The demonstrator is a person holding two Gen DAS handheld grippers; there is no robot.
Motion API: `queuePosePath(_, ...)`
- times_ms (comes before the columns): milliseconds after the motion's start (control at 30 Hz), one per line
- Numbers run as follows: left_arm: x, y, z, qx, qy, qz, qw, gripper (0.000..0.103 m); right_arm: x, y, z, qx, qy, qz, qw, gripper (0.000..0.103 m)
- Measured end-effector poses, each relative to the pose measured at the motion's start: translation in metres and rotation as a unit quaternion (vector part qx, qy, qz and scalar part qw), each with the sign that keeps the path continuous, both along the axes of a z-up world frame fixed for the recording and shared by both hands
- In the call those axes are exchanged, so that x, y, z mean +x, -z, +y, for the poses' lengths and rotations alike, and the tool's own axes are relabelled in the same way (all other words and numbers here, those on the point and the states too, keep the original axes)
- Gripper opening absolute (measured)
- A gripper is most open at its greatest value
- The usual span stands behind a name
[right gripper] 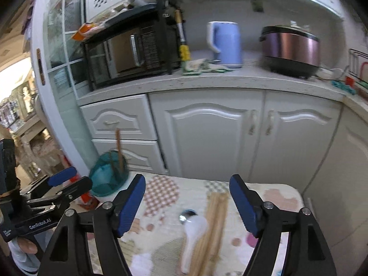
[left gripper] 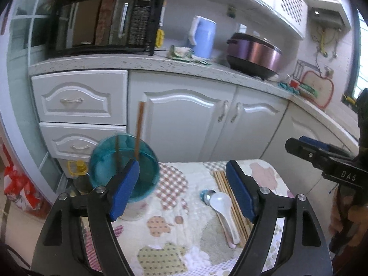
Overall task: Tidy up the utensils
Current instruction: 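Move the right gripper back over the chopstick bundle, then grasp a chopstick with the right gripper while the left gripper grasps the white spoon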
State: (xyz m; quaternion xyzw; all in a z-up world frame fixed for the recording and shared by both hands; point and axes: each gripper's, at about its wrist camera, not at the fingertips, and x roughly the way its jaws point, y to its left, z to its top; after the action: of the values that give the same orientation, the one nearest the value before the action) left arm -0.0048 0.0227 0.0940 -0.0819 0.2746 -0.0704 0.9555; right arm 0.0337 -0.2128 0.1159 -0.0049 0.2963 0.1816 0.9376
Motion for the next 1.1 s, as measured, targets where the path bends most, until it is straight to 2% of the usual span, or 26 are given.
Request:
queuePosePath(167, 0.000, 0.012, -0.026, 0.007, 0.025, 0.003, 0.9997, 0.079, -0.007, 0.010, -0.032, -0.001, 0.029, 0.016, 0.999, 0.077)
queuePosePath(367, 0.009, 0.032, -0.050, -0.005, 0.077, 0.038, 0.9963, 0.080, -0.010, 0.031, -0.059, -0.001, 0.051, 0.038, 0.998, 0.077)
queuePosePath(533, 0.017, 0.052, -0.063, -0.007, 0.096, 0.064, 0.9933, 0.080, 0.003, 0.059, -0.072, -0.009, 0.064, 0.070, 0.995, 0.077)
queuePosePath(700, 0.026, 0.074, -0.069, 0.006, 0.087, 0.096, 0.9915, 0.080, 0.017, 0.087, -0.076, -0.012, 0.058, 0.084, 0.995, 0.077)
queuePosePath(733, 0.027, 0.078, -0.069, 0.008, 0.086, 0.102, 0.9910, 0.080, 0.020, 0.092, -0.076, -0.013, 0.056, 0.087, 0.995, 0.076)
queuePosePath(800, 0.032, 0.089, -0.070, 0.012, 0.084, 0.116, 0.9896, 0.080, 0.030, 0.109, -0.074, -0.013, 0.053, 0.100, 0.994, 0.057)
queuePosePath(867, 0.034, 0.098, -0.071, 0.015, 0.085, 0.124, 0.9886, 0.080, 0.041, 0.125, -0.071, -0.008, 0.048, 0.124, 0.991, 0.048)
queuePosePath(933, 0.037, 0.108, -0.071, 0.021, 0.085, 0.135, 0.9871, 0.080, 0.054, 0.145, -0.066, -0.001, 0.039, 0.149, 0.988, 0.045)
queuePosePath(1100, 0.049, 0.134, -0.071, 0.024, 0.087, 0.163, 0.9824, 0.060, 0.083, 0.180, -0.052, -0.010, 0.026, 0.182, 0.983, 0.035)
